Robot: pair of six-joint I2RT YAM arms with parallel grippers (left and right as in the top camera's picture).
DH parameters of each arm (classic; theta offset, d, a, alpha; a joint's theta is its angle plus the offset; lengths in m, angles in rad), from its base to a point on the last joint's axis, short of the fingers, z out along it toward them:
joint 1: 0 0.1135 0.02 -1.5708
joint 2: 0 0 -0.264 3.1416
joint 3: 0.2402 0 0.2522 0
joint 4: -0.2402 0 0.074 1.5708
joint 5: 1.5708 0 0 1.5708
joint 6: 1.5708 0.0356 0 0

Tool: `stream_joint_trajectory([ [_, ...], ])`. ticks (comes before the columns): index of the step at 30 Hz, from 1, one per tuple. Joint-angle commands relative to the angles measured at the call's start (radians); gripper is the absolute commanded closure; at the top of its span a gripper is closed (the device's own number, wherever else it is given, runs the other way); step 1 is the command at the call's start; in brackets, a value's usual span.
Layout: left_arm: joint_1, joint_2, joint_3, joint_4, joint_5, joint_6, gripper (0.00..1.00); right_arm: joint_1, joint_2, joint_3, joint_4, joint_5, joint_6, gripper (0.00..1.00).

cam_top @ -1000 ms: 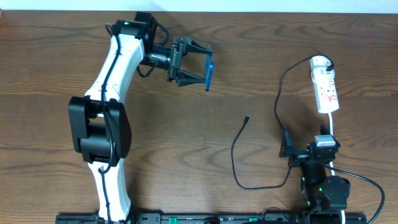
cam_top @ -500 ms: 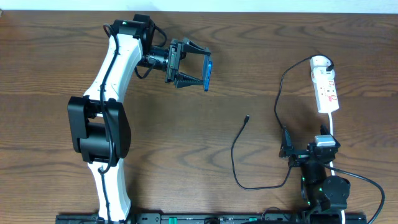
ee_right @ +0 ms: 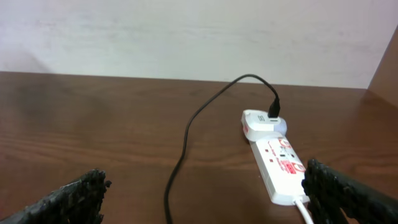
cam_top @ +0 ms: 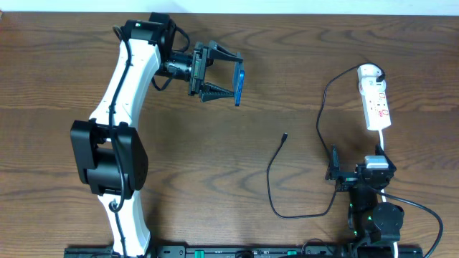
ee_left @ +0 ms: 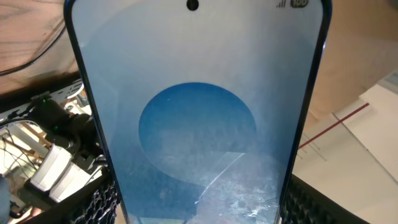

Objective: Plug charger to phone and switch on socket
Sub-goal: 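Lift the phone with the left gripper and tilt it upright, then move the right gripper toward the phone held by the left gripper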

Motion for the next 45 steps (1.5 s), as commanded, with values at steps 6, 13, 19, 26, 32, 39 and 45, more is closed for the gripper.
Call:
stream_joint_trajectory([
  [6,0.002,-0.036,0.005,-0.006,0.056,0.014,0.26,0.010,-0.005,-0.002,0.270,-0.537,0.568,0.01],
  [13,0.002,-0.036,0.005,-0.006,0.056,0.014,0.26,0.010,-0.005,0.010,0.500,-0.558,0.687,0.01],
  [19,0.002,-0.036,0.005,-0.006,0.056,0.014,0.26,0.010,0.162,0.290,0.189,-0.641,0.505,0.01],
  [26,0.002,-0.036,0.005,-0.007,0.056,0.013,0.26,0.010,0.697,0.732,-0.262,-0.868,0.291,0.01],
  [32,0.002,-0.036,0.005,-0.007,0.055,0.013,0.26,0.039,0.943,0.778,-0.015,-1.329,0.525,0.01],
  [39,0.002,-0.036,0.005,-0.006,0.055,0.014,0.26,0.212,0.981,0.821,-0.107,-1.019,0.608,0.01],
  [45,0.002,-0.036,0.005,-0.006,0.055,0.014,0.27,0.365,1.068,1.123,-0.641,-0.500,0.453,0.01],
])
